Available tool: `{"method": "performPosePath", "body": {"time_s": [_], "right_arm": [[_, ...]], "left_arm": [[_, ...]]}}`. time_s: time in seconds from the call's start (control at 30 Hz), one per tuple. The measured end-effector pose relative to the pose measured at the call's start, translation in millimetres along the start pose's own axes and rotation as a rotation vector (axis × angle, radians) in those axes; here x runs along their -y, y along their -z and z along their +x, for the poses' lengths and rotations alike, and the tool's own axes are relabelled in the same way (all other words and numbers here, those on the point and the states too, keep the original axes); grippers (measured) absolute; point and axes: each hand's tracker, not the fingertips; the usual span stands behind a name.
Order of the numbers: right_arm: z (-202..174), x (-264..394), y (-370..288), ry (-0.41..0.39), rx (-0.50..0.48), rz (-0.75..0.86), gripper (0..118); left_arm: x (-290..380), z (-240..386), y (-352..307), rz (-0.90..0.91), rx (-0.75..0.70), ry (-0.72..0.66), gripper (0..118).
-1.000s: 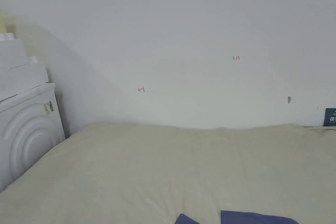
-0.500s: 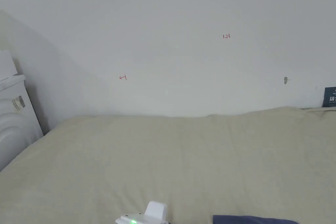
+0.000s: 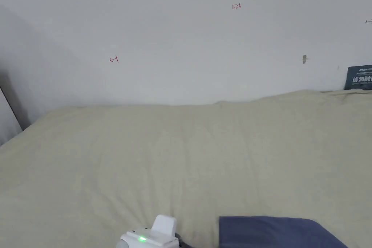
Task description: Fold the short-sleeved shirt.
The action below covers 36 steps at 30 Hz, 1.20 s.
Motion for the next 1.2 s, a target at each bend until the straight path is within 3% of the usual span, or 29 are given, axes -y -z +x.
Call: {"method": "performPosePath", "body": {"time_s": [0.07, 0.13, 0.17, 0.2, 0.23, 0.27, 0.5, 0.67, 0.77, 0.83, 0.9, 1.03, 1.13, 1.2], "right_arm": [[-3, -19, 7, -0.076, -0.010, 0.024, 7], [-5, -50, 22, -0.155, -0.017, 0.050, 21], [-6, -70, 34, -0.197, -0.017, 0.052, 39], [-8, -94, 50, -0.239, -0.009, 0.018, 67], [-9, -114, 64, -0.267, -0.007, 0.015, 81], [-10, -136, 83, -0.298, -0.014, 0.003, 86], [-11, -243, 241, -0.351, 0.004, -0.218, 86], [-6, -249, 320, -0.393, 0.053, -0.349, 85], [-2, -247, 327, -0.364, 0.048, -0.366, 86], [-3, -245, 313, -0.366, 0.039, -0.348, 74], [-8, -243, 305, -0.426, 0.001, -0.342, 43], [-18, -233, 296, -0.407, 0.008, -0.327, 7], [-18, -228, 288, -0.387, 0.019, -0.283, 4], [-15, -228, 271, -0.318, 0.008, -0.222, 3]], "left_arm": [[2, 4, 0, -0.003, -0.008, -0.012, 14], [1, 7, 5, -0.027, -0.026, 0.006, 14], [-2, 9, 6, -0.042, -0.034, 0.010, 14], [-5, 10, 6, -0.056, -0.045, -0.008, 14], [-5, 12, 8, -0.066, -0.055, -0.025, 14], [-7, 13, 11, -0.075, -0.060, -0.018, 14], [-8, 15, 17, -0.103, -0.075, 0.058, 14], [-4, 5, 15, -0.077, -0.033, -0.014, 14], [-3, 7, 16, -0.072, -0.039, 0.006, 14], [-5, 9, 15, -0.074, -0.046, -0.002, 14], [-3, 11, 15, -0.071, -0.055, 0.006, 14], [-1, 11, 12, -0.054, -0.061, 0.006, 14], [1, 5, -1, -0.007, -0.040, -0.039, 14], [1, -3, -25, 0.027, 0.002, -0.127, 11]]}}
